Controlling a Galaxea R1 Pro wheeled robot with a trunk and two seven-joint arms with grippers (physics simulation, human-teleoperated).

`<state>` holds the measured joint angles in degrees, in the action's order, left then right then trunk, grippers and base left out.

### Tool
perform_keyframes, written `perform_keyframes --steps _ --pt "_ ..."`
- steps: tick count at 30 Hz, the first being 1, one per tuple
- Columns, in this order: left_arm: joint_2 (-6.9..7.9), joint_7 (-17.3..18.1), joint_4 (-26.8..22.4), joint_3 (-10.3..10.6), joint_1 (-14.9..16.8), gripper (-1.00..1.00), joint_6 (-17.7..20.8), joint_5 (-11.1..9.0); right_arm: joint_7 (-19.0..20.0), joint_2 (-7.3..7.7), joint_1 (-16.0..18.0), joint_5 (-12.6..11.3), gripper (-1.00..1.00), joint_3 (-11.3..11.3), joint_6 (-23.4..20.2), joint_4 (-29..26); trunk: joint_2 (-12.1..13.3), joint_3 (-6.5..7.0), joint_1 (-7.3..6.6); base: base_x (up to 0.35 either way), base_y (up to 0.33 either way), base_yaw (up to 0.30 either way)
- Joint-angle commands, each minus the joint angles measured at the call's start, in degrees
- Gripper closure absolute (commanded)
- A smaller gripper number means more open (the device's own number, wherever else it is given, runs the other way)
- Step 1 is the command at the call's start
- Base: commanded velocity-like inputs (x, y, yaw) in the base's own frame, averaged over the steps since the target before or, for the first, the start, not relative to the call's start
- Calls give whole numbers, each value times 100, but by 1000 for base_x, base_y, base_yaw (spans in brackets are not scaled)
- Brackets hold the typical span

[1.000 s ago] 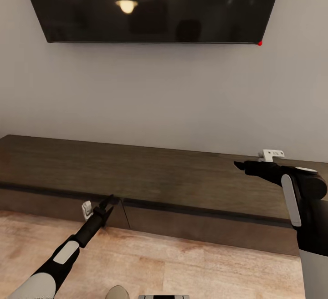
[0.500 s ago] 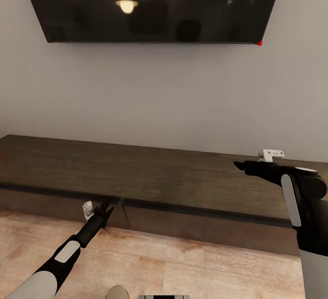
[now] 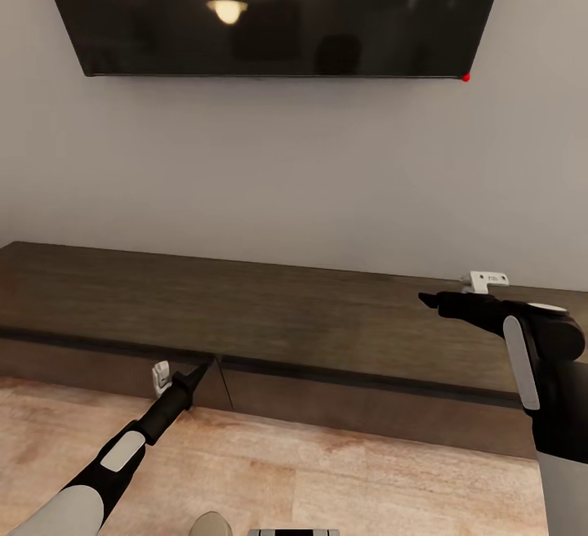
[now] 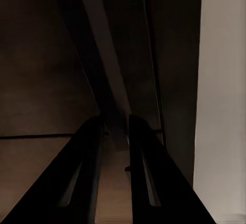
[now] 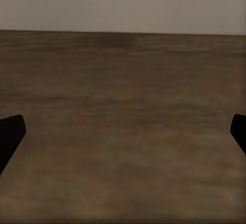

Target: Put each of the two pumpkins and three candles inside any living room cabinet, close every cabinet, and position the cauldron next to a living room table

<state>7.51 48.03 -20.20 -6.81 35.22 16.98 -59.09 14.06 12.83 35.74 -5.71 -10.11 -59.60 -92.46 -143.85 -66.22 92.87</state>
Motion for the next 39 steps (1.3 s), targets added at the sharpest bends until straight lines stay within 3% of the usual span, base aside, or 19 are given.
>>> perform_keyframes --steps 1,13,39 --pt "-4 31 -11 46 3 100 25 -10 0 0 -2 0 -100 0 0 0 0 1 -1 0 0 0" --pt "-17 21 -56 39 -5 100 -31 -6 0 0 -8 0 -100 1 1 0 0 1 -1 0 0 0" --pt "-20 47 -80 39 -12 100 -48 -6 0 0 -11 0 -100 -1 1 0 0 1 -1 -148 0 0"
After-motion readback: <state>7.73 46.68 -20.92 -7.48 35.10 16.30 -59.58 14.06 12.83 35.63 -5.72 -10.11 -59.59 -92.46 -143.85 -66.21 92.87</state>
